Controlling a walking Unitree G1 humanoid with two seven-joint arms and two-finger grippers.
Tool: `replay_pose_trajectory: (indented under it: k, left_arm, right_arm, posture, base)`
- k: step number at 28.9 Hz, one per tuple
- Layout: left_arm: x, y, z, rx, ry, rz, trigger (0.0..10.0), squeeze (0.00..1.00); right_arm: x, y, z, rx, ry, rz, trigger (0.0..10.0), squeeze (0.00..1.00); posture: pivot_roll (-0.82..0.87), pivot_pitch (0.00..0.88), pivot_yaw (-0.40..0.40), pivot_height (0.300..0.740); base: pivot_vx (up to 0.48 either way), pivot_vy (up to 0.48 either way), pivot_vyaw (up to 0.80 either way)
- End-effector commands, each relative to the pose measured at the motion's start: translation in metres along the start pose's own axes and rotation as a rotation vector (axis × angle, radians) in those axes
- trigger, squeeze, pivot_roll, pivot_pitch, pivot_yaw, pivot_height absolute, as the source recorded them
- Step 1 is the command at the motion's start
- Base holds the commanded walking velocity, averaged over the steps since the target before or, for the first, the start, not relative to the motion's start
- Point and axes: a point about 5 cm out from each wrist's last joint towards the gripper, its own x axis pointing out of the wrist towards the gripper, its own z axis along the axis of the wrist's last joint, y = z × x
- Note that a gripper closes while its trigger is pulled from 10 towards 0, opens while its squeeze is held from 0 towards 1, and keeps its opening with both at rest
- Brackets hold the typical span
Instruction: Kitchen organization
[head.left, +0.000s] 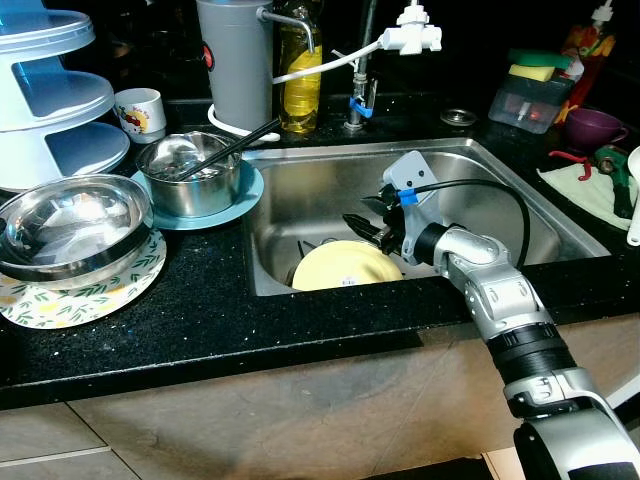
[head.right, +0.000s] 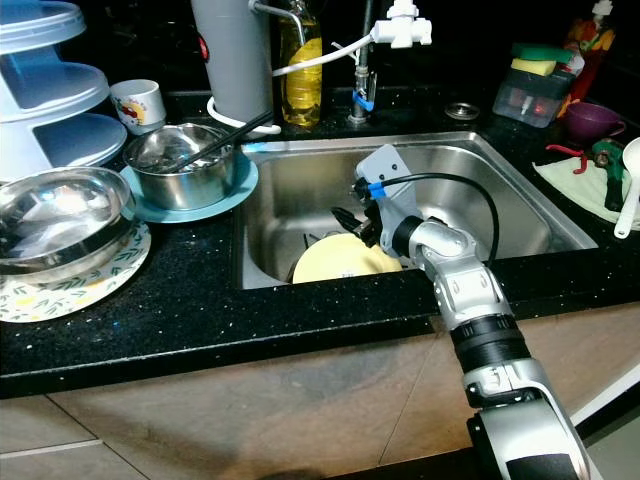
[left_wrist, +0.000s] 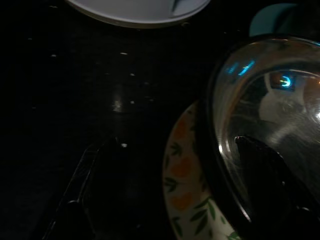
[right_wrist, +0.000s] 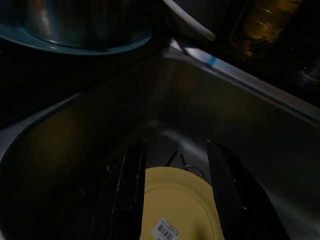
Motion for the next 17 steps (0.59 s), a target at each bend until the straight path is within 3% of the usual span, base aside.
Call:
replay_pose_trajectory:
  k: [1,6,7,8,10,12,13,14,15,16,17]
  left_arm:
    - [0.004,-0.001,-0.007,-0.026,-0.005,-0.031,10.0,0.00]
    - [0.008,-0.005,-0.007,-0.047,-0.028,-0.055,9.8,0.00]
    - [0.009,-0.004,-0.007,-0.058,-0.035,-0.051,1.6,0.00]
    - [0.010,-0.004,-0.007,-0.064,-0.039,-0.049,0.0,0.00]
    - [0.010,-0.003,-0.006,-0.073,-0.044,-0.047,0.0,0.00]
    - [0.011,-0.003,-0.006,-0.076,-0.048,-0.042,0.0,0.00]
    - [0.011,-0.003,-0.006,-0.076,-0.048,-0.042,0.0,0.00]
    - [0.010,-0.003,-0.005,-0.075,-0.050,-0.042,0.0,0.00]
    - [0.010,-0.003,-0.005,-0.074,-0.051,-0.043,0.0,0.00]
    - [0.010,-0.003,-0.005,-0.074,-0.051,-0.043,0.0,0.00]
    - [0.010,-0.002,-0.005,-0.076,-0.049,-0.041,0.0,0.00]
  right_arm:
    - [-0.001,0.001,0.000,0.008,0.000,0.010,10.0,0.00]
    - [-0.001,0.001,0.000,0.008,-0.001,0.012,10.0,0.00]
    - [-0.001,0.001,0.000,0.008,-0.001,0.012,10.0,0.00]
    - [-0.001,0.002,0.000,0.009,-0.002,0.013,10.0,0.00]
    - [-0.001,0.002,0.001,0.038,-0.014,0.023,10.0,0.00]
    - [-0.003,0.006,0.011,0.178,-0.100,0.095,10.0,0.00]
    - [-0.003,0.006,0.011,0.178,-0.100,0.095,10.0,0.00]
    - [-0.007,0.015,0.018,0.239,-0.156,0.212,10.0,0.00]
    - [-0.019,0.034,0.031,0.325,-0.259,0.457,10.0,0.00]
    - [-0.019,0.034,0.031,0.325,-0.259,0.457,10.0,0.00]
    - [-0.030,0.050,0.040,0.373,-0.322,0.628,10.0,0.00]
  posture:
    - [0.04,0.198,-0.022,0.740]
    - [0.04,0.199,-0.019,0.740]
    - [0.04,0.199,-0.018,0.740]
    - [0.04,0.199,-0.018,0.740]
    - [0.04,0.199,-0.018,0.740]
    - [0.04,0.199,-0.017,0.740]
    - [0.04,0.199,-0.017,0.740]
    - [0.03,0.198,-0.016,0.740]
    - [0.04,0.201,-0.017,0.740]
    - [0.04,0.201,-0.017,0.740]
    - [0.04,0.200,-0.018,0.740]
  base:
    - [0.000,0.000,0.00]
    - [0.000,0.000,0.00]
    - [0.000,0.000,0.00]
    - [0.000,0.000,0.00]
    - [0.000,0.000,0.00]
    - [0.000,0.000,0.00]
    - [0.000,0.000,0.00]
    - [0.000,0.000,0.00]
    - [0.000,0.000,0.00]
    - [0.000,0.000,0.00]
    - [0.000,0.000,0.00]
